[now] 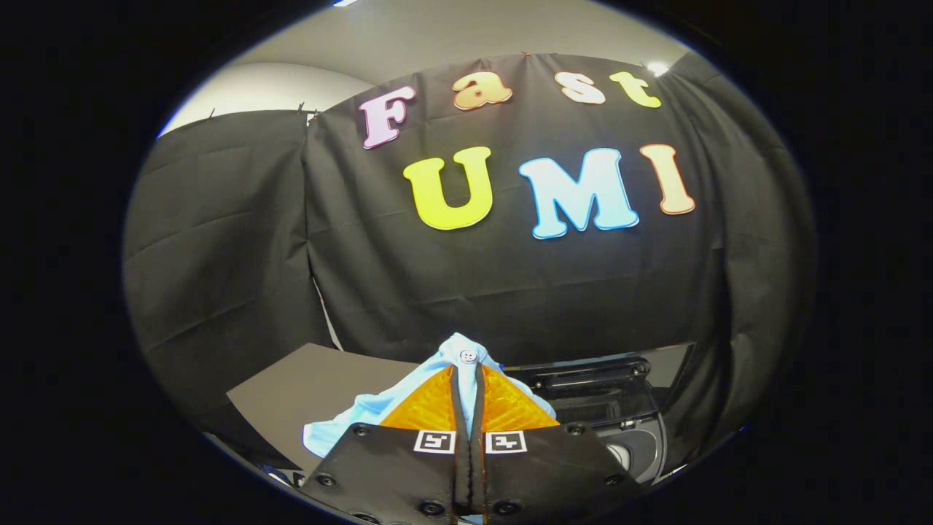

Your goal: Put the clothes into the washing machine and then close the washing machine lid.

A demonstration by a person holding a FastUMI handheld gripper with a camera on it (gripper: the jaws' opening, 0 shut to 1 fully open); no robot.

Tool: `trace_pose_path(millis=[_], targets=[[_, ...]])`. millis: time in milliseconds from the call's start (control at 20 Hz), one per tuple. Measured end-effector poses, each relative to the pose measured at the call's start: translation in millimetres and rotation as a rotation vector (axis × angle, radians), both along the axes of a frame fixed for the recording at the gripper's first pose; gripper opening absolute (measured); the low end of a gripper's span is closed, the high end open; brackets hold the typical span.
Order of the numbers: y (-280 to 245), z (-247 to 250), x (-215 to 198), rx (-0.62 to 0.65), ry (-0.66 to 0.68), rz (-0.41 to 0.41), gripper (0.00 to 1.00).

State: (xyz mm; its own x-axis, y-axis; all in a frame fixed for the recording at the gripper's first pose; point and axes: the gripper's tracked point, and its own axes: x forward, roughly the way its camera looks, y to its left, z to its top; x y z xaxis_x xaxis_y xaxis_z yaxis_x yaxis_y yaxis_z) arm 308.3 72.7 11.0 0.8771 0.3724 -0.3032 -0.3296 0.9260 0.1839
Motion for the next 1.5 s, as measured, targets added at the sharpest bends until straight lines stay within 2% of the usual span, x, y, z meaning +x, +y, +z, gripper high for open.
trace_pose_path(millis=[800, 1350, 1500], targets=[[-85, -104, 13, -0.079, 0.161, -0.109, 0.01], [-98, -208, 13, -0.191, 0.309, -0.128, 0.02], [-102, -230, 11, -0.204, 0.363, -0.143, 0.05]])
